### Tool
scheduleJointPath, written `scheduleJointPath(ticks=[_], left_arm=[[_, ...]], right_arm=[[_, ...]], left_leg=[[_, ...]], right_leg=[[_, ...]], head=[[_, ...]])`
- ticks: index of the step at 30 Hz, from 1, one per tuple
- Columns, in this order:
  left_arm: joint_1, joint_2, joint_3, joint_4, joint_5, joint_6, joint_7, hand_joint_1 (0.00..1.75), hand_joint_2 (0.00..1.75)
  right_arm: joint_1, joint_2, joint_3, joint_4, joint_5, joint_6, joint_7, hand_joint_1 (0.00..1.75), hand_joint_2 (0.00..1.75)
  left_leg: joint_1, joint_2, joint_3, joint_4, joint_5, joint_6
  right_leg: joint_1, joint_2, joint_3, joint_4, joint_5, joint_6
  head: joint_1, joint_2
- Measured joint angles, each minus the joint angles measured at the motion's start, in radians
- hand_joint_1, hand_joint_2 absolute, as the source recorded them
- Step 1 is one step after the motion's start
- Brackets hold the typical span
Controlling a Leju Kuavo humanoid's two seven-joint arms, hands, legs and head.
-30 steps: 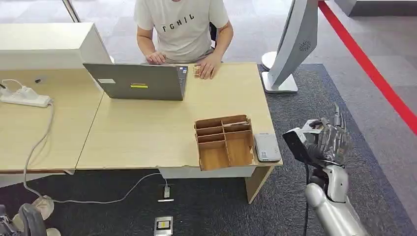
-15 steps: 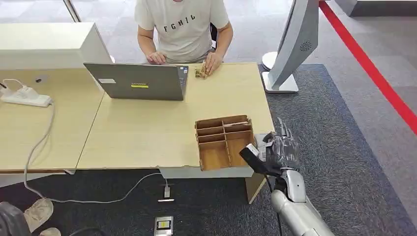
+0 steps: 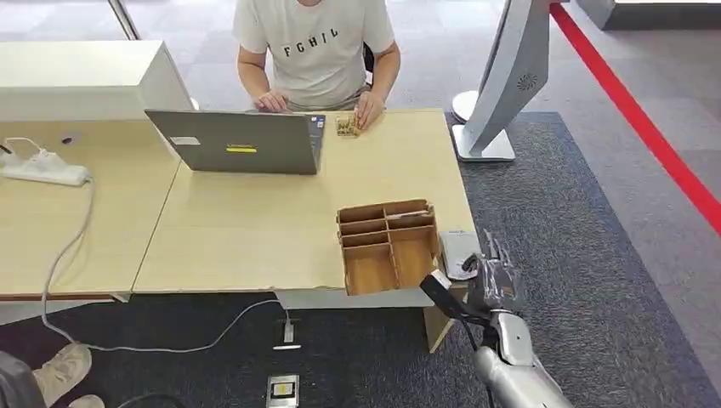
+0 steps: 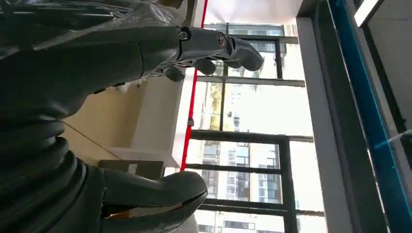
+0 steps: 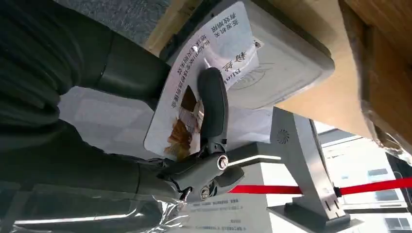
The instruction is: Pass the card to the sensor for recognition and then transmit it.
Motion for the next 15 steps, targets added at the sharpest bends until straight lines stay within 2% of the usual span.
scheduleJointPath(ticks=[15], left_arm=[[-0.006, 0.002, -0.017, -0.012, -0.01, 0.0, 0.0, 0.0, 1.75]], right_arm=[[-0.012, 0.01, -0.009, 0.061, -0.01, 0.0, -0.028, 1.75, 1.75]], left_leg=[[0.0, 0.0, 0.007, 0.0, 0.0, 0.0]], right_leg=[[0.0, 0.0, 0.007, -0.001, 0.0, 0.0]], head=[[0.0, 0.0]])
